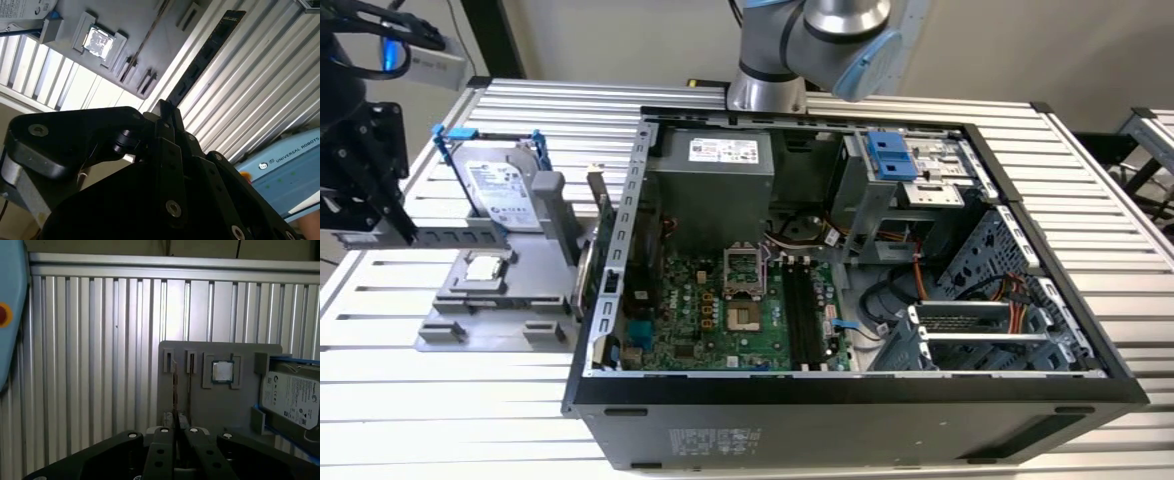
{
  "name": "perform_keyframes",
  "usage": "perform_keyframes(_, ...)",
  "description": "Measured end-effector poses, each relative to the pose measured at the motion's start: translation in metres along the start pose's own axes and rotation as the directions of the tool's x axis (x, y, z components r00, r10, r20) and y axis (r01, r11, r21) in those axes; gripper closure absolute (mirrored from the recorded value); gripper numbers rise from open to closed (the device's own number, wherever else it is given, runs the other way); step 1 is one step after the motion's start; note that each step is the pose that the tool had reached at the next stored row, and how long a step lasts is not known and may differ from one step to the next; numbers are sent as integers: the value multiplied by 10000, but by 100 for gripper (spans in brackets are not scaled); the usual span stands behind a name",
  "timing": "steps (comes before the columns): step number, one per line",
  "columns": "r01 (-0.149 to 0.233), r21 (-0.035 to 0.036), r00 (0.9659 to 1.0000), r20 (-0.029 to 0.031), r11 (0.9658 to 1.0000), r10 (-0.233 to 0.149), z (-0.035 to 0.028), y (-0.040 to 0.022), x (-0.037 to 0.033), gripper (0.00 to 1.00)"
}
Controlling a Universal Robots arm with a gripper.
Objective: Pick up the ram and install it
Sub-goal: 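Pick up the ram and move it above insertion slot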
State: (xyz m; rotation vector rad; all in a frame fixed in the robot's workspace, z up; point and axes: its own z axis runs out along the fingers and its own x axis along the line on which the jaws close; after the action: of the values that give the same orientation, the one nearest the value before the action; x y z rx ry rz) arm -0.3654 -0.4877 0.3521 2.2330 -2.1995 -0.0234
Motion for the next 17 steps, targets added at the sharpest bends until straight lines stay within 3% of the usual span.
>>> perform_keyframes(5,0,0,10000,0,10000,0,-85,1,0,100)
perform_keyframes(17,0,0,10000,0,10000,0,-375,6,-2,100)
